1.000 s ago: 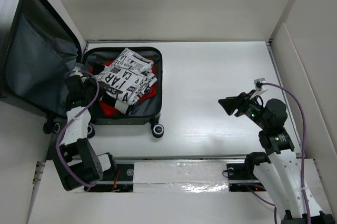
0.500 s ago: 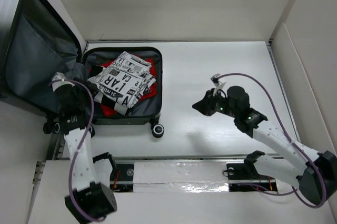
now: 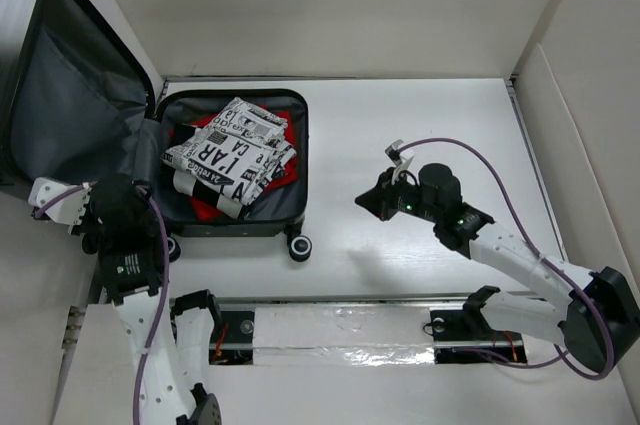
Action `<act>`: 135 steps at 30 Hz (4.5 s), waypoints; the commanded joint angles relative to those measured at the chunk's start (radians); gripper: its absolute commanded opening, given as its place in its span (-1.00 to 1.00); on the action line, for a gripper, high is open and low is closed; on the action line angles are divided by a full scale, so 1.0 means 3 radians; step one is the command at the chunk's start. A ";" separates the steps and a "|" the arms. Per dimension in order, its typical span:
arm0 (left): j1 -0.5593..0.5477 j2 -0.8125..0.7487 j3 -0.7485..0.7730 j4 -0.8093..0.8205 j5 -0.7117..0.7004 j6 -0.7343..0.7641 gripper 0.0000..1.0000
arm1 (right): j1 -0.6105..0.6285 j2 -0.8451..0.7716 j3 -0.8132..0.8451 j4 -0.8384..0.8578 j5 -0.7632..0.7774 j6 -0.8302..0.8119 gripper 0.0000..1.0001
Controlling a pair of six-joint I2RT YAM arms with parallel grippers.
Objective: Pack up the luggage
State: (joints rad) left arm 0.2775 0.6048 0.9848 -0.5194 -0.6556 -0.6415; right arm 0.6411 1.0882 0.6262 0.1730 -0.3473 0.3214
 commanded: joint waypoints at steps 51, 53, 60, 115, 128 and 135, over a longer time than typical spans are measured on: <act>-0.2182 0.0719 -0.0200 0.0930 0.2025 0.2143 -0.30 | -0.0020 0.0540 0.0229 -0.0111 0.0610 -0.0243 -0.55; -0.2214 0.0939 -0.0082 0.0796 0.2633 0.2021 0.29 | -0.0020 0.0504 0.0219 -0.0111 0.0626 -0.0243 -0.55; -0.2301 0.1364 0.0174 0.0346 0.4505 0.2123 -0.29 | -0.0051 0.0438 0.0183 -0.0116 0.0687 -0.0233 -0.55; -0.2265 0.1401 -0.1958 0.2329 0.2217 -0.1251 -0.48 | -0.0720 -0.0595 0.0076 -0.0704 0.1255 -0.0105 -0.76; -0.4786 0.0520 -0.0783 0.0906 -0.1557 -0.1170 -0.05 | -0.1435 -0.0948 0.0178 -0.1093 0.1387 -0.0059 -0.20; -0.2564 0.1510 0.0203 0.2269 0.0524 -0.0115 0.21 | -0.1789 -0.0759 0.0193 -0.1119 0.1296 0.0007 -0.69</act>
State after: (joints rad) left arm -0.6888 0.9260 0.9154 0.0795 -0.7643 -0.7597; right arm 0.1295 0.8322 0.6460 -0.1577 0.0486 0.3119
